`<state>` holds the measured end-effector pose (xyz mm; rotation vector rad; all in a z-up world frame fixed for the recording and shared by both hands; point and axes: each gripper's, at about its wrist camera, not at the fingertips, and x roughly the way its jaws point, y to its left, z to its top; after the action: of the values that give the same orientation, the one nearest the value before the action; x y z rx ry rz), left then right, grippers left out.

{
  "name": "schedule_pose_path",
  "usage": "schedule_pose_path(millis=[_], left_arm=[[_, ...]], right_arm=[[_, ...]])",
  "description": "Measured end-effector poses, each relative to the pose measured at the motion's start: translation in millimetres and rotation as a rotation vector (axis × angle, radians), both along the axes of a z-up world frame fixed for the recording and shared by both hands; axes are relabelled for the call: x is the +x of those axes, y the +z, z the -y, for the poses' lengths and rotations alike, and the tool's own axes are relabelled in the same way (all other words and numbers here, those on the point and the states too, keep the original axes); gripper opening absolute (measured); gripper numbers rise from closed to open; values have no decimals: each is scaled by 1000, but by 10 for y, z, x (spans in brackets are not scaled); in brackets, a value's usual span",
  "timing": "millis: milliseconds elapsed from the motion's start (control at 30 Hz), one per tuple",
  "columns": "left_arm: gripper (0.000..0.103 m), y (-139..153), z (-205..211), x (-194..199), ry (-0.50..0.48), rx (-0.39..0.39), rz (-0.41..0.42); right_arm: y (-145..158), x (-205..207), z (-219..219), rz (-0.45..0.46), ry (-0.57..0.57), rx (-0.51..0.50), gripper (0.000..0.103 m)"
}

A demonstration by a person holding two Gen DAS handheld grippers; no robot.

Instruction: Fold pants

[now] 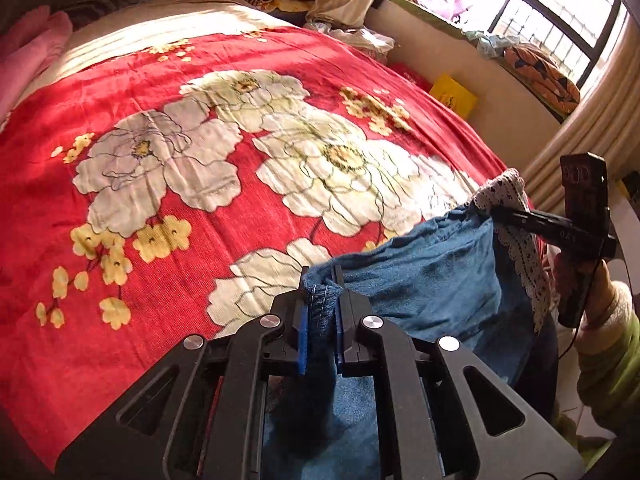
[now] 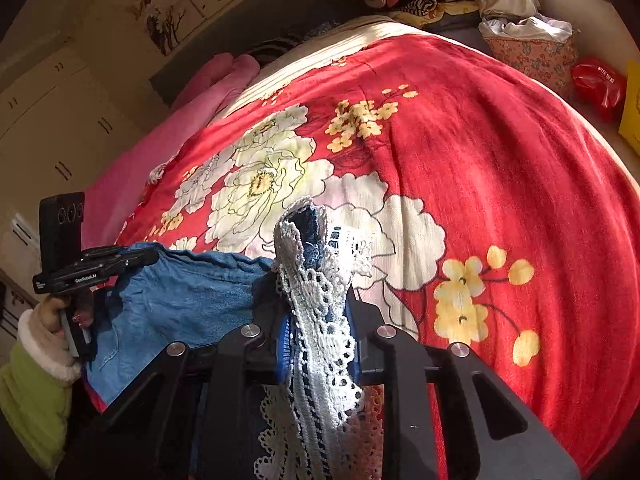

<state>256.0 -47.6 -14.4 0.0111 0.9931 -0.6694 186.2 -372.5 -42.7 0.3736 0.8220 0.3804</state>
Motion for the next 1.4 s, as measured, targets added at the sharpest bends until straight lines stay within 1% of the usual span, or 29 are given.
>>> schedule_pose_path(millis=[33,67,100,167,200,267,333,367,400,433,467,500,567,600,633,667,700,733,800,867,933,967,1033,1100,1233,1300,1400], left_arm=[[4,48,-48,66,11,-39,-13],[4,87,-77,126,25,-62,-14],[4,107,-66,177,34,-58,-8],[4,112,-21,260,49,-36,6],[4,92,-8,312,62,-40,-1],[4,-4,4,420,101,-21,-17],[6,-150,16,500,136,-4,-41],[7,-221,35,516,150,34,-37],[7,-278,44,521,162,70,-25],[7,-319,44,522,168,81,-21],[7,-336,19,518,174,65,-23],[10,-327,-20,510,187,47,-21],[12,-239,-110,461,217,27,4],[13,-164,-158,415,231,16,23],[19,-81,-205,355,242,1,43],[24,15,-245,277,252,-8,68],[35,111,-293,181,264,-13,95],[43,195,-328,76,271,-21,114],[47,338,-390,-159,289,-34,151],[54,411,-477,-407,309,-58,164],[66,439,-581,-689,331,-87,169],[67,448,-644,-824,352,-93,176],[74,449,-769,-1073,388,-99,181],[79,430,-909,-1320,427,-87,194],[80,344,-1253,-1725,513,-78,175],[82,338,-1457,-1892,577,-69,176],[84,262,-1730,-2050,646,-98,130]], right_arm=[[49,55,26,9,-7,8,20],[96,113,43,21,-11,9,20],[144,180,42,36,-14,0,20],[171,345,31,31,-32,-30,20],[147,439,23,16,-35,-43,20],[28,601,-18,-20,-41,-83,21],[-140,743,-82,-71,-28,-151,24],[-194,774,-98,-76,-37,-183,29],[-229,778,-100,-74,-36,-185,32],[-234,770,-78,-72,-37,-171,33],[-214,747,-40,-68,-48,-156,36],[-177,705,1,-60,-63,-150,43],[-87,581,115,-42,-91,-144,47],[-39,507,177,-28,-96,-125,50],[6,415,236,-16,-103,-105,52],[44,311,285,-10,-117,-96,56],[75,202,320,-6,-126,-91,58],[98,83,349,0,-130,-82,58],[114,-137,376,3,-142,-74,64],[100,-347,388,-1,-152,-62,67],[57,-539,394,-12,-172,-56,67],[31,-623,393,-16,-178,-42,67],[-41,-755,411,-38,-201,-16,67],[-112,-832,414,-62,-208,7,67],[-224,-932,359,-90,-211,33,67],[-284,-965,343,-102,-217,60,67],[-334,-987,334,-109,-232,96,69]])
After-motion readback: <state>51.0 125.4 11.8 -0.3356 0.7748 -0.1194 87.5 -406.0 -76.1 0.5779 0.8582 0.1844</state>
